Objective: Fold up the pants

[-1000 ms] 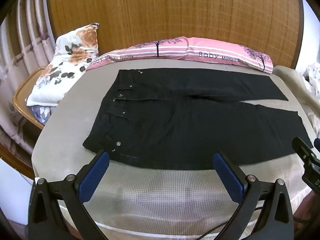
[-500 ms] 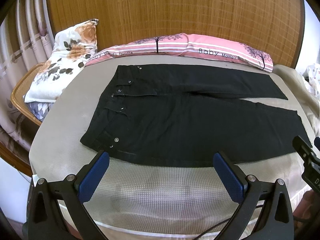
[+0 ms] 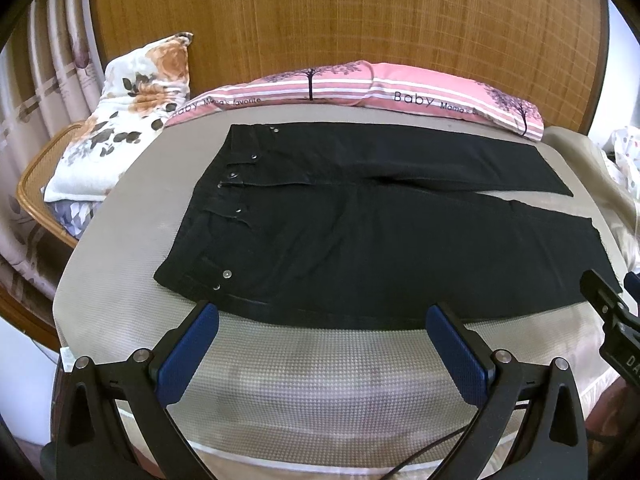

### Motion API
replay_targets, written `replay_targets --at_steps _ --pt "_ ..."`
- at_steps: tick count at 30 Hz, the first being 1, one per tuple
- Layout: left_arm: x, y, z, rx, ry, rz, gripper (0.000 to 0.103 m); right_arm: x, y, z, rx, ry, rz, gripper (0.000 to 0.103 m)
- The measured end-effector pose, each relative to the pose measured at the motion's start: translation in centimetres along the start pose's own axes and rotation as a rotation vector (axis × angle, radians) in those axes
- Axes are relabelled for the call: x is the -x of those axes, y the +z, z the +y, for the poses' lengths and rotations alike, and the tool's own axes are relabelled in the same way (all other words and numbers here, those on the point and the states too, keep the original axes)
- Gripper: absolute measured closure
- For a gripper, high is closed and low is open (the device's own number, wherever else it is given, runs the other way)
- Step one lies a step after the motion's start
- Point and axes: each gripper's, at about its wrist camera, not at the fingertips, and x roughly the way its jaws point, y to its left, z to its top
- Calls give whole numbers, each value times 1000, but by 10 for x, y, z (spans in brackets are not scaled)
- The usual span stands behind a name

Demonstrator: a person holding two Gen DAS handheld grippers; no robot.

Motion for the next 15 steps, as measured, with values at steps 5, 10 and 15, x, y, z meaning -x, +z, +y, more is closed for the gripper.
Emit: replay_targets --at_steps 5,10,15 --pt "-1 2 -2 -7 1 6 0 -1 -4 0 -2 5 5 0" --pt "-1 3 -4 -18 -1 3 0 -4 -1 0 -24 -2 16 0" --pt "-5 4 -5 -24 5 13 0 -7 1 -3 -32 2 27 0"
